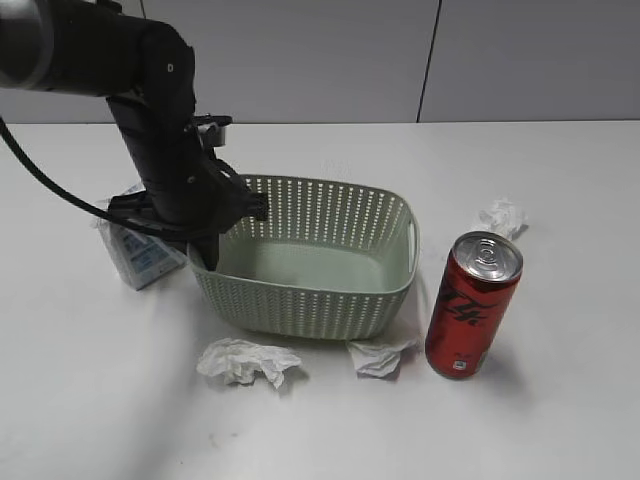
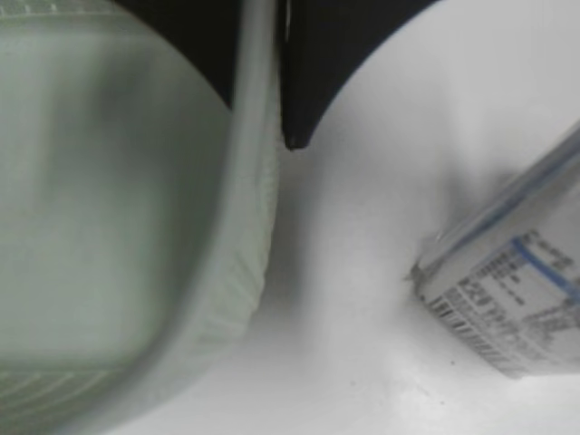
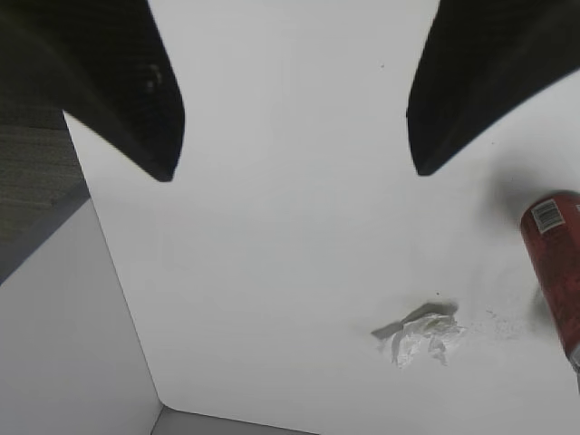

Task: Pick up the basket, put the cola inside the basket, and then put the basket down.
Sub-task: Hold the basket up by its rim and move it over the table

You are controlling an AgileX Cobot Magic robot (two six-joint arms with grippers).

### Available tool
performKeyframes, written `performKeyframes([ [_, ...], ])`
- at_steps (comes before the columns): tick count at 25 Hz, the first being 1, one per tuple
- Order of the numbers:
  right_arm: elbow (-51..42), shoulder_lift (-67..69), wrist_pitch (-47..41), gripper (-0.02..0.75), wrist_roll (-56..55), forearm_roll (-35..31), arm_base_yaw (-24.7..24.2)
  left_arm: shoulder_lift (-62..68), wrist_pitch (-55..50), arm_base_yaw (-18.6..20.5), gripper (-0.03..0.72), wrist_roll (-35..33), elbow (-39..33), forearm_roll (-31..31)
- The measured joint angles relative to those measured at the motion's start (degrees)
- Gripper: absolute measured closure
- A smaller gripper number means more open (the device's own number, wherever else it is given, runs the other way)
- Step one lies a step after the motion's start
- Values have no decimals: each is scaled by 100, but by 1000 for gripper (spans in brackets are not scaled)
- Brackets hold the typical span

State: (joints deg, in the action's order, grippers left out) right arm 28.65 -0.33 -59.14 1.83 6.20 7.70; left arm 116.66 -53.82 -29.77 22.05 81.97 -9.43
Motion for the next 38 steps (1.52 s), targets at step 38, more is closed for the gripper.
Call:
performKeyframes([
  [38,1124,1495,-571,158,-94,-386,0,-2732,49,39,687,551,-2292,-136],
])
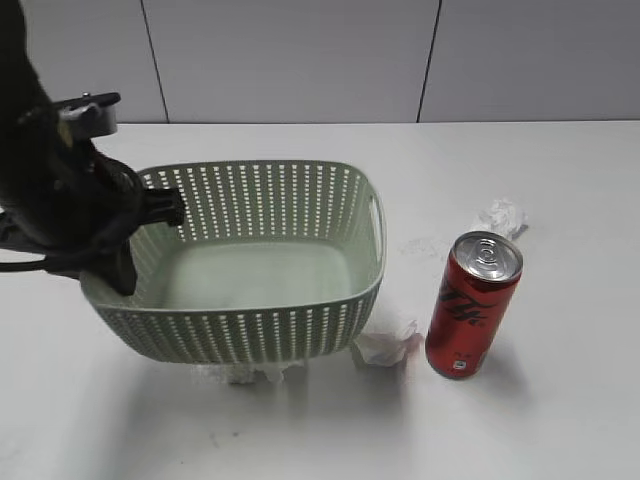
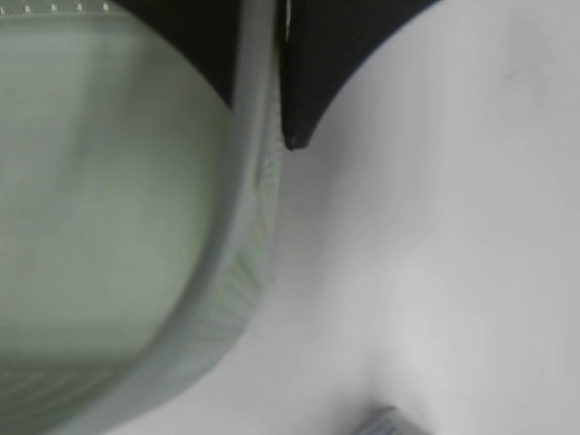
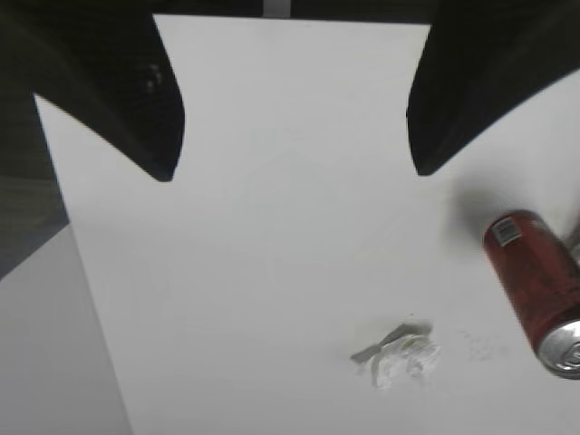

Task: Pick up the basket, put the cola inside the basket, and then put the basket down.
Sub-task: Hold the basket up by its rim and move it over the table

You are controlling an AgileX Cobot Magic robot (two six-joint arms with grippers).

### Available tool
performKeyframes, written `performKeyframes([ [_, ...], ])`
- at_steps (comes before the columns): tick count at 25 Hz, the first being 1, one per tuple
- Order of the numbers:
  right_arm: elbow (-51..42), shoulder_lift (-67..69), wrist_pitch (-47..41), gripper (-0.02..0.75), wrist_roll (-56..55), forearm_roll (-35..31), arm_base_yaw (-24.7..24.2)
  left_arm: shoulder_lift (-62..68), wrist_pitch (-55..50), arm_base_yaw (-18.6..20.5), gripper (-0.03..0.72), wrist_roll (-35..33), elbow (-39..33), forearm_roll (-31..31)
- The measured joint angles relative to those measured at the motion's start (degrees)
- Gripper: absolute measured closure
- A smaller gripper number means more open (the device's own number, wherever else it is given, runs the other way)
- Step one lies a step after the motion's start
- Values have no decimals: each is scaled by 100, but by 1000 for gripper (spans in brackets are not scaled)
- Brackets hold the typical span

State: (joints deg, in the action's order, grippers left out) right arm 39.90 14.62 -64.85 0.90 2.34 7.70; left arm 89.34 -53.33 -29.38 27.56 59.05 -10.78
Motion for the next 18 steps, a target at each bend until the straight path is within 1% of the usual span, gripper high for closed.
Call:
performKeyframes([
  [4,666,1318,-403,195,-17,-572,0,-285,12,0,687,-264,-276,148],
  [7,1113,2245,-463,220,14,-867,0,-296,6,0,687,-305,-429,148],
  [11,1568,3283,-458,210,265,-1052,96,-296,113,0,687,-313,-533,74],
  [13,1719,3762,-442,160,312,-1031,357,-298,221,0,687,-313,-539,43],
  [15,1848,4207,-395,119,318,-970,780,-303,295,0,687,-313,-545,31],
  [18,2103,4852,-260,99,-31,-665,1517,-303,475,0,687,-259,-682,-97],
])
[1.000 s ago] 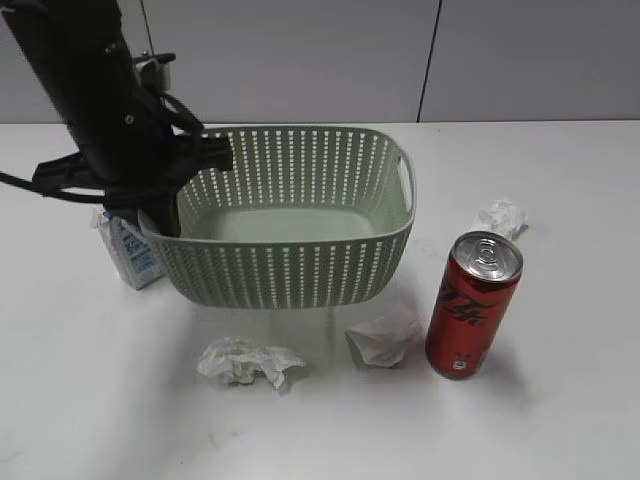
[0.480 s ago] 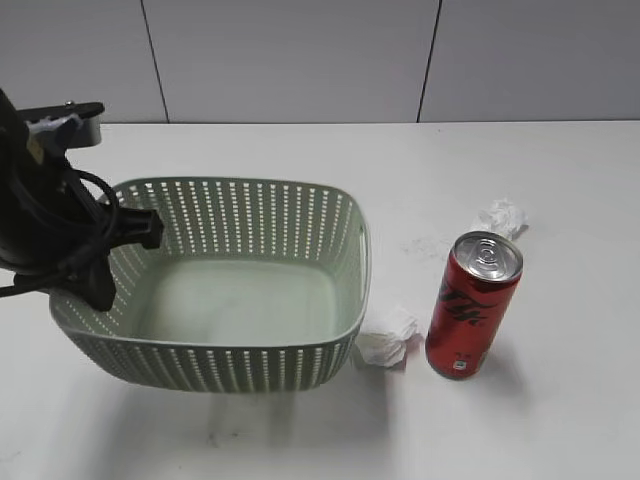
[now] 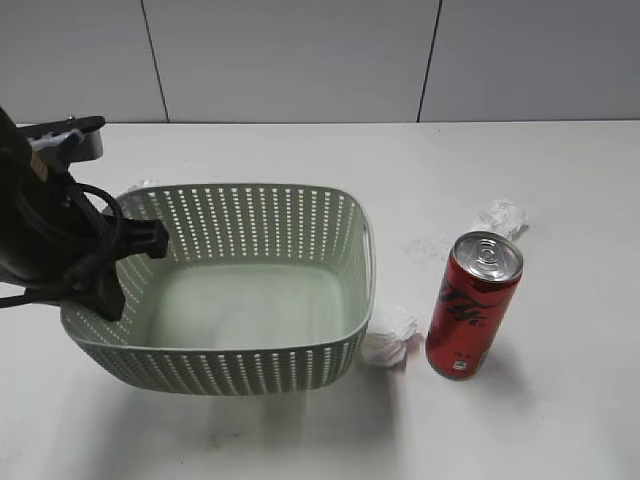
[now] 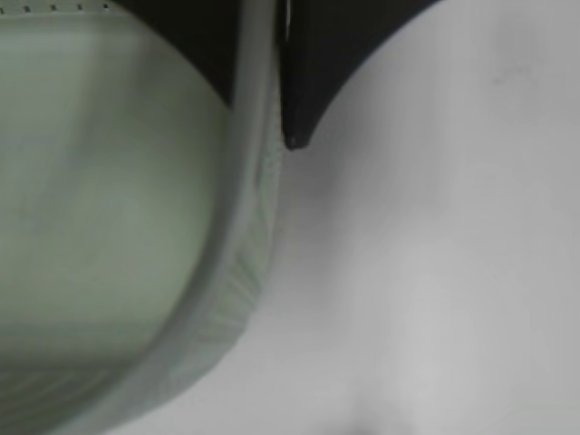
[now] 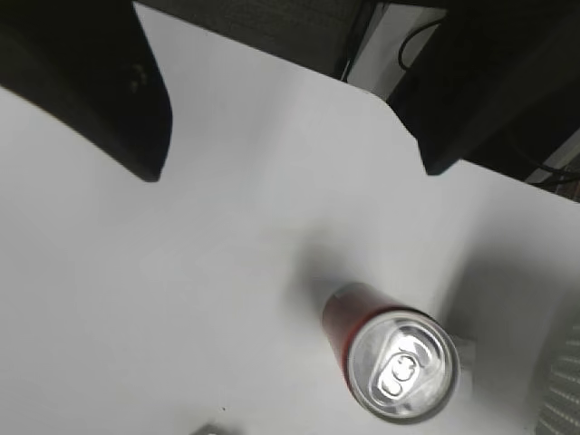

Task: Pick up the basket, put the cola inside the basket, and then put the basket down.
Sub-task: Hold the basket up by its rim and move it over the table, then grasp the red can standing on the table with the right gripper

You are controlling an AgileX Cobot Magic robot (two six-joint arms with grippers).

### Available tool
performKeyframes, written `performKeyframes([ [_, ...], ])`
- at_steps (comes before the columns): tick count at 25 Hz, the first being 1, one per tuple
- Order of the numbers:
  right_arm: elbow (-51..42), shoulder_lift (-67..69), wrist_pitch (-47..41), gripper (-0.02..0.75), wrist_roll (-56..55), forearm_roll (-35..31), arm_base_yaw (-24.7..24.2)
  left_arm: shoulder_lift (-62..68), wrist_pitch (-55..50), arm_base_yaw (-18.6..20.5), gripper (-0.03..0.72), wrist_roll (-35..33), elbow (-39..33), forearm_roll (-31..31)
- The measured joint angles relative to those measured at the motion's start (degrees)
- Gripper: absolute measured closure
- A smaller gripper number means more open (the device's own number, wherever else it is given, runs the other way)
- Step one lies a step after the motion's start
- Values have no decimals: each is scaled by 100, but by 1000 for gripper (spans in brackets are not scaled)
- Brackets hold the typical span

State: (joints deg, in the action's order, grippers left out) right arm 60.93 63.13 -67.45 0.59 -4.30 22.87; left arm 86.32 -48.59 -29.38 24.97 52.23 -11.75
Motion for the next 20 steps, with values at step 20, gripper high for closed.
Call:
performKeyframes([
  [20,398,2475,1587,92,-2482,261,894,0,527,0,687,17,-425,44],
])
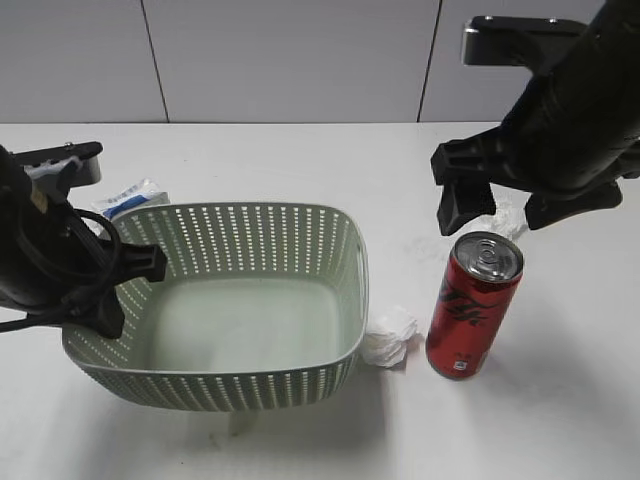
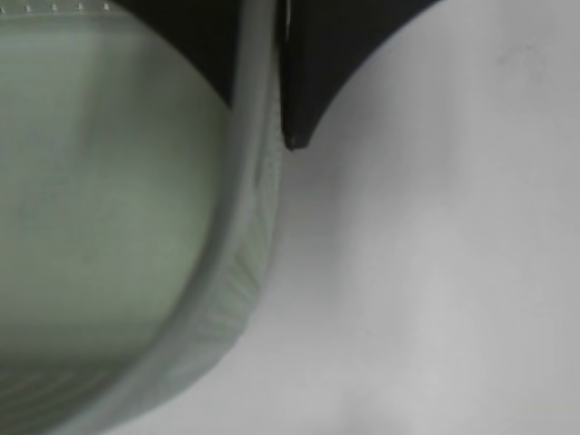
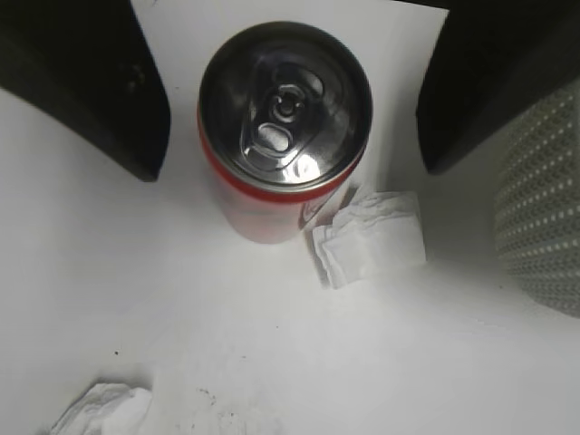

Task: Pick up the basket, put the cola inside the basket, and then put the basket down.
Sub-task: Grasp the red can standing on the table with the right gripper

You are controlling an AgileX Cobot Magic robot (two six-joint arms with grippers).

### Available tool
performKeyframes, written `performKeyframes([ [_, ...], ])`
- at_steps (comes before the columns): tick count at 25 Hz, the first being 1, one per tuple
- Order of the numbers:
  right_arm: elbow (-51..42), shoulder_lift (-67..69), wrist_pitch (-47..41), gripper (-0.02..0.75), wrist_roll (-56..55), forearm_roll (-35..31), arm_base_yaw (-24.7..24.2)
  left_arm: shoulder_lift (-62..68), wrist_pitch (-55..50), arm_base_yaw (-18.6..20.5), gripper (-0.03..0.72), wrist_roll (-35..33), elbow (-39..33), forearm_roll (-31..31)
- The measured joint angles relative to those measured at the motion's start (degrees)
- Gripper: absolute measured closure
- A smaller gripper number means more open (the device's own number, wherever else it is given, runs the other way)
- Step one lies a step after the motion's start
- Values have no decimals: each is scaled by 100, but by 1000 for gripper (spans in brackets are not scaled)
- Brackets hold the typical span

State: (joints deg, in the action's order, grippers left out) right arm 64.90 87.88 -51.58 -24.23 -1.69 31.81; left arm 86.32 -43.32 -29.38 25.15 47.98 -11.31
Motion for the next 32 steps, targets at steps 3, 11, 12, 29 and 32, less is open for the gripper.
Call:
performKeyframes([
  [3,7,230,15,92,-65,0,5,0,52,0,687,0,0,6],
  [11,14,743,-157,91,-221,-31,5,0,138,0,687,0,0,24],
  [12,14,794,-205,91,-221,-31,5,0,155,0,687,0,0,24],
  [29,19,1039,-323,216,-292,-238,5,0,267,0,687,-5,0,24],
  [32,19,1039,-328,216,-297,-225,5,0,267,0,687,-5,0,29],
])
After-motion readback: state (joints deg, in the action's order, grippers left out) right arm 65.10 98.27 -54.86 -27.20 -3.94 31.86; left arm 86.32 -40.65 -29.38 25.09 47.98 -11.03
